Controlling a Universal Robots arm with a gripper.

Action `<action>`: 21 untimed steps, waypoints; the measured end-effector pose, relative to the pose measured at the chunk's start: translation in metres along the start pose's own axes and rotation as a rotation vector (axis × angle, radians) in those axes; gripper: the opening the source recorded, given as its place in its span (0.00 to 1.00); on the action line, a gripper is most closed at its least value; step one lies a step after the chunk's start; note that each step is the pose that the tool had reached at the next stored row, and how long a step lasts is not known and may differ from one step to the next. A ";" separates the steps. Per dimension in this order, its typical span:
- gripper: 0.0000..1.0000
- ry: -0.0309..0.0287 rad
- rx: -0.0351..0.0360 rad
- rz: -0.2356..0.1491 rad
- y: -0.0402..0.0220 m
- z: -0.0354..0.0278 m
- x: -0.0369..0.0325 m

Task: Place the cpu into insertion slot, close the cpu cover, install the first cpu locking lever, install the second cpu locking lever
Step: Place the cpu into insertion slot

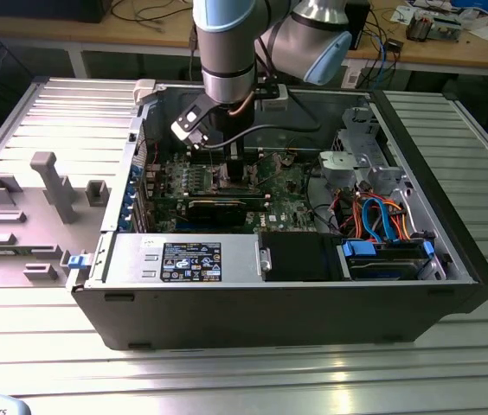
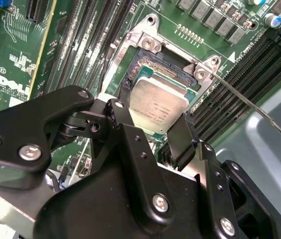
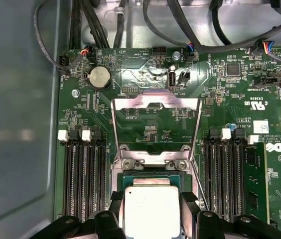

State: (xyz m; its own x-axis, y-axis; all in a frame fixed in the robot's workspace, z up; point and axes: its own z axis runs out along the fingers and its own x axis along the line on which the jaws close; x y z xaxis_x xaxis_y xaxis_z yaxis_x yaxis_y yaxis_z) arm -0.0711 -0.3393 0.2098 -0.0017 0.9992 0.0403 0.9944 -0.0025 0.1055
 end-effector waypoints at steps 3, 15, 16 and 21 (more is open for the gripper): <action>0.54 -0.0004 -0.0003 0.009 -0.0030 0.0016 -0.0001; 0.54 -0.0034 -0.0007 0.022 -0.0030 0.0108 -0.0005; 0.54 -0.0034 -0.0006 0.023 -0.0030 0.0108 -0.0005; 0.54 -0.0032 -0.0008 0.023 -0.0029 0.0109 -0.0005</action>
State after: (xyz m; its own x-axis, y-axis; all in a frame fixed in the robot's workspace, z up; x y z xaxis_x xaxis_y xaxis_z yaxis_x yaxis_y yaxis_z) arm -0.0729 -0.3393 0.1986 0.0212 0.9990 0.0395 0.9941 -0.0253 0.1054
